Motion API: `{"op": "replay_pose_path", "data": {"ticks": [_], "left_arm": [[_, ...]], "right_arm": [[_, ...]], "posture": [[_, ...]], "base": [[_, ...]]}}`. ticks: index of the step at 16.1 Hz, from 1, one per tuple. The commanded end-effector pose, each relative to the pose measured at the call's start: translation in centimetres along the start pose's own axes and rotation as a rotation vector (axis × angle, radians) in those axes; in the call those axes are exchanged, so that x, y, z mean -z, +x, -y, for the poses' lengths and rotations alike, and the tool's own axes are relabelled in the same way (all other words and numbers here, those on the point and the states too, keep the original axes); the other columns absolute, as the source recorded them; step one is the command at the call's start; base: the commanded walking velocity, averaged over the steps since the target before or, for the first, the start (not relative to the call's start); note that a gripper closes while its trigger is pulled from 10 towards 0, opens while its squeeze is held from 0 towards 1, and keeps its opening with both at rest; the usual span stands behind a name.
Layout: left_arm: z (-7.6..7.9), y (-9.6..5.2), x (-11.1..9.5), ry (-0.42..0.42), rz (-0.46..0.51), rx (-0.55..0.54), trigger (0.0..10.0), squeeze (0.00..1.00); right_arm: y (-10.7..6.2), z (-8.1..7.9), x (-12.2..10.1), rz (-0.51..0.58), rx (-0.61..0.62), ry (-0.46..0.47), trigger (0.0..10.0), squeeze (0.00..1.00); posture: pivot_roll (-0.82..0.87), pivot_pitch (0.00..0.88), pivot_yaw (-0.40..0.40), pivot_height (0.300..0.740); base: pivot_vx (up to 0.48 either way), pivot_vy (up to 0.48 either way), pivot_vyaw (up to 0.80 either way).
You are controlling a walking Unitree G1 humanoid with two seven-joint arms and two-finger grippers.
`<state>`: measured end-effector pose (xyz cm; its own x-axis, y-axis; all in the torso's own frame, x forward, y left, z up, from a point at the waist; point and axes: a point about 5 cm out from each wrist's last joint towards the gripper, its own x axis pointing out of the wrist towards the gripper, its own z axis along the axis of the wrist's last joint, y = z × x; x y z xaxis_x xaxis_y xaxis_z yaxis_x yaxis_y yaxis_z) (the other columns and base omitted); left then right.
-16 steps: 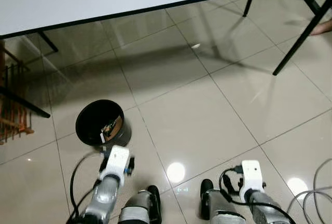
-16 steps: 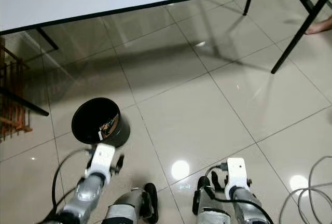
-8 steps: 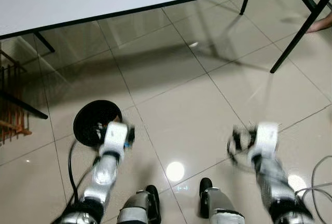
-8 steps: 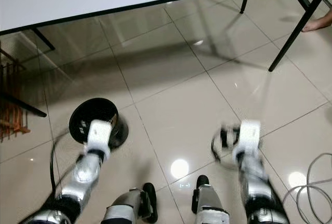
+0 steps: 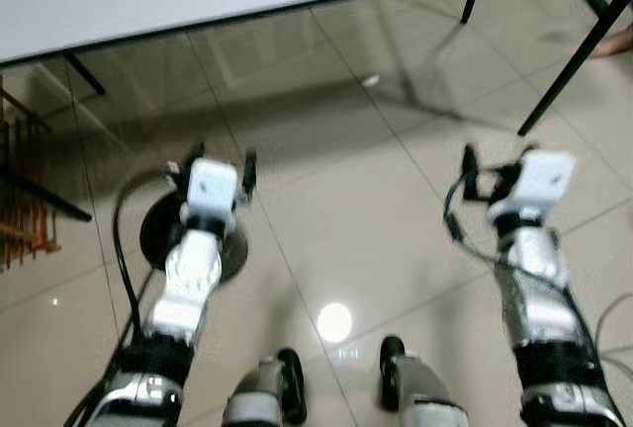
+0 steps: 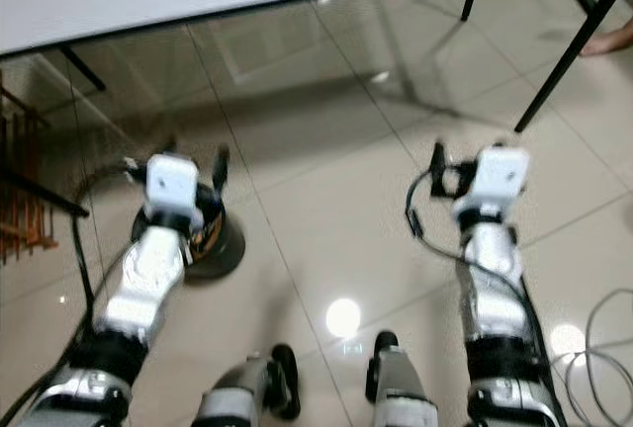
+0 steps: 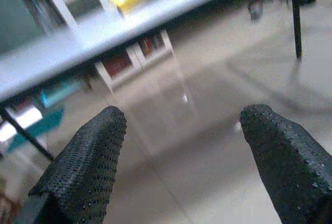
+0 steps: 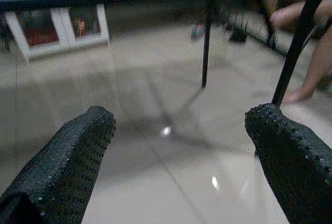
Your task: Picking trash to rubbish bin
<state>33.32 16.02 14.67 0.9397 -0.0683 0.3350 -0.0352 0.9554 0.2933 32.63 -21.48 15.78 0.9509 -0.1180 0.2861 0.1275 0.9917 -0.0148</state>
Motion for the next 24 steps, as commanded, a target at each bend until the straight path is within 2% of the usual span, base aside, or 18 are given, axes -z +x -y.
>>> {"op": "replay_pose_path", "data": {"ticks": [1, 4, 6, 8, 15, 24], "left_arm": [[-1.0, 0.0, -0.6, 0.013, 0.018, -0.033, 10.0, 0.0], [-1.2, 0.5, -2.4, 0.005, 0.071, -0.047, 10.0, 0.0], [-0.2, -0.4, -1.8, -0.008, 0.033, -0.02, 10.0, 0.0], [0.1, -0.9, -1.9, -0.019, 0.018, -0.024, 10.0, 0.0], [-1.3, 0.5, -5.6, -0.011, 0.127, -0.073, 10.0, 0.0], [-1.0, 0.8, -6.4, -0.026, 0.137, -0.064, 10.0, 0.0]], "right_arm": [[-0.2, 0.3, -0.7, 0.018, 0.021, 0.009, 10.0, 0.0], [-0.1, 0.1, -2.3, 0.049, 0.021, 0.012, 10.0, 0.0], [-0.3, -0.6, -2.6, 0.04, 0.002, 0.024, 10.0, 0.0], [-0.4, -0.8, -2.8, 0.03, 0.001, 0.025, 10.0, 0.0], [0.4, -1.4, -6.0, 0.107, -0.016, 0.042, 10.0, 0.0], [0.6, -2.1, -6.4, 0.105, -0.028, 0.055, 10.0, 0.0]], "posture": [[0.05, 0.302, 0.116, 0.74], [0.05, 0.289, 0.118, 0.74], [0.05, 0.286, 0.118, 0.74], [0.05, 0.282, 0.117, 0.74], [0.05, 0.253, 0.116, 0.74], [0.05, 0.205, 0.123, 0.74]], "base": [[0.0, 0.0, 0.0], [0.0, 0.0, 0.0], [0.0, 0.0, 0.0], [0.0, 0.0, 0.0], [0.212, 0.0, 0.0], [0.285, 0.0, 0.0]]}}
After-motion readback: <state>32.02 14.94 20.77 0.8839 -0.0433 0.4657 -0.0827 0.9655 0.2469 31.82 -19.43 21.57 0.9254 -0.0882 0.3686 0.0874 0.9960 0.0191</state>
